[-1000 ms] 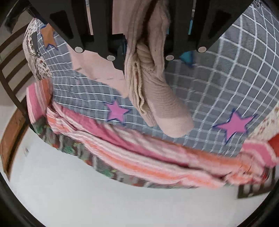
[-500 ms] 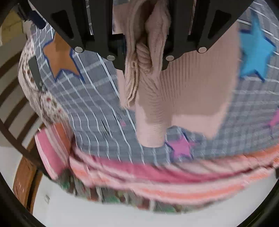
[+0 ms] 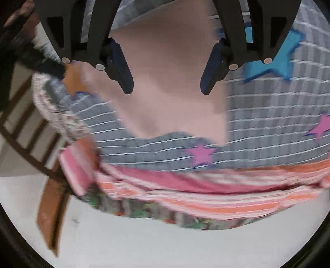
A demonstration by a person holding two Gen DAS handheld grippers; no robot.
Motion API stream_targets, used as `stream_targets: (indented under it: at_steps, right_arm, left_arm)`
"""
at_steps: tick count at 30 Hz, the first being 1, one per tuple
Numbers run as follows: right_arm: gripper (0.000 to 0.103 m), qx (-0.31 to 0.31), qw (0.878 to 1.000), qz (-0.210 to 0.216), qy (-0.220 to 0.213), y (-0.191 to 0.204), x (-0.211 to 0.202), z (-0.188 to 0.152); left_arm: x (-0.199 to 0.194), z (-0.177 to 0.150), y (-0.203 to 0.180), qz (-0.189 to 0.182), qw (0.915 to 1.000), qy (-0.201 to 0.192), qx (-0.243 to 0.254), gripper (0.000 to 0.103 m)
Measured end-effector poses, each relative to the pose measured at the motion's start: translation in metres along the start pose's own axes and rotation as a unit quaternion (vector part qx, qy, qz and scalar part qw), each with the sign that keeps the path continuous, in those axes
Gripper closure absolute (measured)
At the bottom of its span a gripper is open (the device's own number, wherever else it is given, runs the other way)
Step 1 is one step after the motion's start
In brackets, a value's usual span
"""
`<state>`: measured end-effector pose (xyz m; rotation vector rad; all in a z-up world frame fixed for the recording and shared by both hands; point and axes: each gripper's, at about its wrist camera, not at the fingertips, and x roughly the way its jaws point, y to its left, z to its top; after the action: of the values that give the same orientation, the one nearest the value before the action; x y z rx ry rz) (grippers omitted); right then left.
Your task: Fold small clothes
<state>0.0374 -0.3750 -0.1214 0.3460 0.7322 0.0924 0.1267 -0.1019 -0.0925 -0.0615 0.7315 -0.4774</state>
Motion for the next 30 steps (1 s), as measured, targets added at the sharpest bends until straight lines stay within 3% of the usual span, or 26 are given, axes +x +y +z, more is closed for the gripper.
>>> stream_targets:
  at_steps: [6, 7, 9, 12, 16, 20, 22, 25, 27, 30]
  right_arm:
    - [0.055, 0.034, 0.996, 0.083, 0.0, 0.031, 0.042, 0.028]
    - [0.057, 0.04, 0.996, 0.074, 0.01, 0.035, 0.055, 0.031]
    - [0.087, 0.042, 0.998, 0.041, 0.024, 0.04, 0.075, 0.034]
    - [0.091, 0.005, 1.0, 0.002, 0.016, 0.048, 0.083, 0.033]
    - [0.092, 0.004, 0.999, 0.038, -0.028, 0.04, 0.057, 0.018]
    - [0.093, 0.044, 0.998, 0.019, 0.029, 0.018, 0.077, -0.01]
    - [0.088, 0.048, 0.998, 0.026, 0.023, 0.017, 0.072, -0.009]
    - [0.045, 0.058, 0.998, 0.032, 0.014, 0.014, 0.072, 0.007]
    - [0.041, 0.061, 0.998, 0.028, 0.011, 0.011, 0.079, 0.014]
    - [0.041, 0.094, 0.992, 0.053, 0.067, 0.002, 0.113, 0.024]
  left_arm:
    - [-0.01, -0.016, 0.064, 0.03, 0.9986, 0.016, -0.041, 0.038]
    - [-0.012, -0.018, 0.069, 0.028, 0.9985, 0.016, -0.044, 0.038]
    - [-0.015, -0.021, 0.076, 0.025, 0.9987, 0.013, -0.043, 0.038]
    - [-0.019, -0.025, 0.083, 0.022, 0.9988, 0.005, -0.044, 0.038]
    - [-0.014, -0.029, 0.087, 0.008, 0.9985, 0.005, -0.053, 0.038]
    - [-0.008, -0.031, 0.089, 0.003, 0.9983, 0.007, -0.059, 0.038]
    - [-0.008, -0.03, 0.093, -0.001, 0.9978, 0.004, -0.066, 0.038]
    - [-0.011, -0.026, 0.099, -0.01, 0.9971, -0.003, -0.076, 0.038]
    - [-0.014, -0.024, 0.104, -0.015, 0.9964, -0.009, -0.083, 0.038]
    - [-0.017, -0.022, 0.111, -0.024, 0.9955, -0.016, -0.09, 0.038]
